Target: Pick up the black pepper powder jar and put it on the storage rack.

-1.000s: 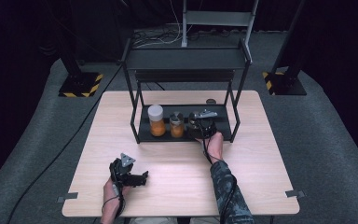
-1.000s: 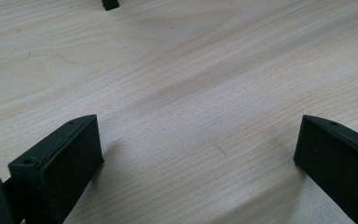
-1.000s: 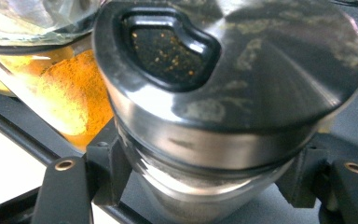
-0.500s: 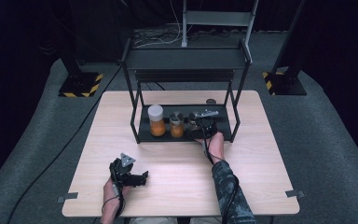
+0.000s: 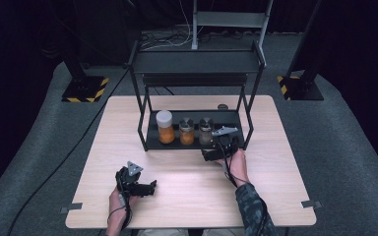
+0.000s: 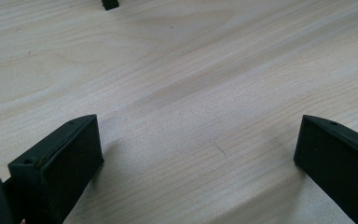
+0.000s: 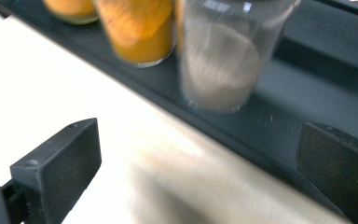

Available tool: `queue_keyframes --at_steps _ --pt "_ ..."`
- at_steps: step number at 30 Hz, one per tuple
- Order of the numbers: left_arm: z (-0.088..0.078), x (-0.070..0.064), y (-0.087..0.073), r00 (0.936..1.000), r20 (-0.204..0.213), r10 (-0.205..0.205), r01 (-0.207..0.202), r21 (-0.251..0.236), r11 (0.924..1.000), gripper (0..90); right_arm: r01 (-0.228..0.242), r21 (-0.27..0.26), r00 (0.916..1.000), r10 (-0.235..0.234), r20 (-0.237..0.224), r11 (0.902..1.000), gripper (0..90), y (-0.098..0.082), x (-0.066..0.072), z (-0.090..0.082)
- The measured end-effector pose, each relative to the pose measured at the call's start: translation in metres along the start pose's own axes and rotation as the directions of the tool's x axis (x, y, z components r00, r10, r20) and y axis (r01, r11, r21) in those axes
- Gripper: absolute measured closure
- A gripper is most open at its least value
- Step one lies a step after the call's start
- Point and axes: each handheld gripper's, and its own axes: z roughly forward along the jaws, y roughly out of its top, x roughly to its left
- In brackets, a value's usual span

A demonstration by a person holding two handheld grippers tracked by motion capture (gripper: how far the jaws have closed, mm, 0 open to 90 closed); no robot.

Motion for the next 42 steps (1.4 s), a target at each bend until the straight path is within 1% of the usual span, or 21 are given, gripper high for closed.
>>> queue_keyframes --at_steps 5,7,9,10,13,16,22,25,27,32,35,37,42 --pt "0.000 0.000 0.000 1.0000 0.000 0.000 0.000 0.000 1.0000 0.5 0.012 -0.004 0.9999 -0.012 0.004 0.9999 0.0 -0.024 0.009 -0.020" --pt "0.000 0.000 0.000 1.0000 -0.001 0.000 0.000 0.000 1.0000 0.5 0.009 -0.011 1.0000 -0.009 -0.001 0.9999 0.0 -0.035 0.010 -0.027" --pt "0.000 0.000 0.000 1.0000 0.000 0.001 -0.001 0.000 1.0000 0.5 0.007 -0.021 0.9999 -0.007 0.008 0.9997 0.0 -0.049 0.012 -0.034" --pt "0.000 0.000 0.000 1.0000 -0.001 0.000 0.000 0.000 1.0000 0.5 -0.002 -0.025 0.9999 0.002 0.010 0.9997 0.0 -0.056 0.013 -0.037" --pt "0.000 0.000 0.000 1.0000 -0.001 0.001 -0.001 0.000 1.0000 0.5 -0.012 -0.014 0.9997 0.012 0.022 0.9998 0.0 -0.073 0.012 -0.042" --pt "0.000 0.000 0.000 1.0000 -0.001 0.000 0.000 0.000 1.0000 0.5 -0.024 -0.006 0.9994 0.024 0.024 0.9997 0.0 -0.087 0.010 -0.046" --pt "0.000 -0.001 0.000 1.0000 -0.002 0.001 -0.001 -0.001 1.0000 0.5 -0.033 -0.008 0.9988 0.034 0.034 0.9994 0.0 -0.107 0.009 -0.055" --pt "0.000 -0.001 0.000 1.0000 -0.002 0.002 -0.002 0.000 1.0000 0.5 -0.040 -0.002 0.9986 0.040 0.036 0.9992 0.0 -0.112 0.008 -0.058" --pt "0.000 0.000 0.000 1.0000 -0.001 0.000 0.000 0.000 1.0000 0.5 -0.040 -0.017 0.9985 0.040 0.038 0.9991 0.0 -0.116 0.009 -0.060" --pt "0.000 -0.001 0.000 1.0000 -0.002 0.003 -0.003 -0.001 1.0000 0.5 -0.036 -0.009 0.9990 0.036 0.028 0.9993 0.0 -0.117 0.007 -0.062" --pt "0.000 -0.001 0.000 1.0000 -0.003 0.002 -0.002 -0.002 1.0000 0.5 -0.018 0.004 0.9996 0.018 0.019 0.9998 0.0 -0.115 0.007 -0.060" --pt "0.000 -0.001 0.000 1.0000 -0.002 0.002 -0.002 0.000 1.0000 0.5 0.001 0.018 0.9996 -0.002 0.029 0.9998 0.0 -0.112 0.010 -0.059" --pt "0.000 0.000 0.000 1.0000 -0.001 0.001 -0.001 0.000 1.0000 0.5 0.018 0.016 0.9997 -0.018 0.016 0.9997 0.0 -0.112 0.010 -0.059"
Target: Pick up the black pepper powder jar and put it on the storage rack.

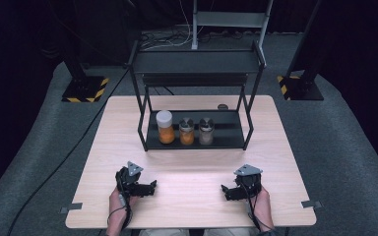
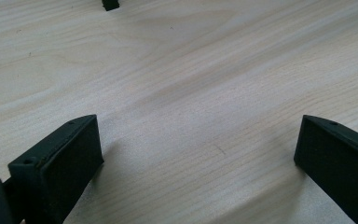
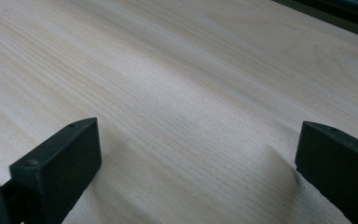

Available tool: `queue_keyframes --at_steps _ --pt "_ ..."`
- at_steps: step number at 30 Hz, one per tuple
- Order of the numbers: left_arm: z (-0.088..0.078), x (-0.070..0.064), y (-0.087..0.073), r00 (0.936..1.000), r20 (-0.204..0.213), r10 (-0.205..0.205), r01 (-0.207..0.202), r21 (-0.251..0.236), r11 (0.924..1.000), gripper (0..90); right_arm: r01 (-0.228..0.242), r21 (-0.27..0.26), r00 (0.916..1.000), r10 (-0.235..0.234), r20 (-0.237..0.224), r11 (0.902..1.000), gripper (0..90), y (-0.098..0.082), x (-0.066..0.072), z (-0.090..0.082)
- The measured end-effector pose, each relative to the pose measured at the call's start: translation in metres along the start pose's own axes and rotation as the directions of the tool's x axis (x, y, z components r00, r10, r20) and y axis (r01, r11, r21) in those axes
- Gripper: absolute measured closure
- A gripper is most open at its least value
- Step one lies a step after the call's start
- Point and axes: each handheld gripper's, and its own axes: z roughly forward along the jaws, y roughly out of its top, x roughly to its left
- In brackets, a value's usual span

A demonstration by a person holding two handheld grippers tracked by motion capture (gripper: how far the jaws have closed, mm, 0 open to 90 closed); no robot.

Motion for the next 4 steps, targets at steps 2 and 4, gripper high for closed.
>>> queue_keyframes --at_steps 2,4 --pt "0.0000 0.0001 0.0000 1.0000 0.000 0.000 0.000 0.000 1.0000 0.5 0.001 0.001 1.0000 -0.001 -0.003 1.0000 0.0 0.0001 -0.0005 0.0000" --pt "0.0000 0.0001 0.0000 1.0000 0.000 -0.001 0.001 0.000 1.0000 0.5 0.002 0.002 1.0000 -0.002 -0.008 1.0000 0.0 0.0003 -0.0011 0.0001"
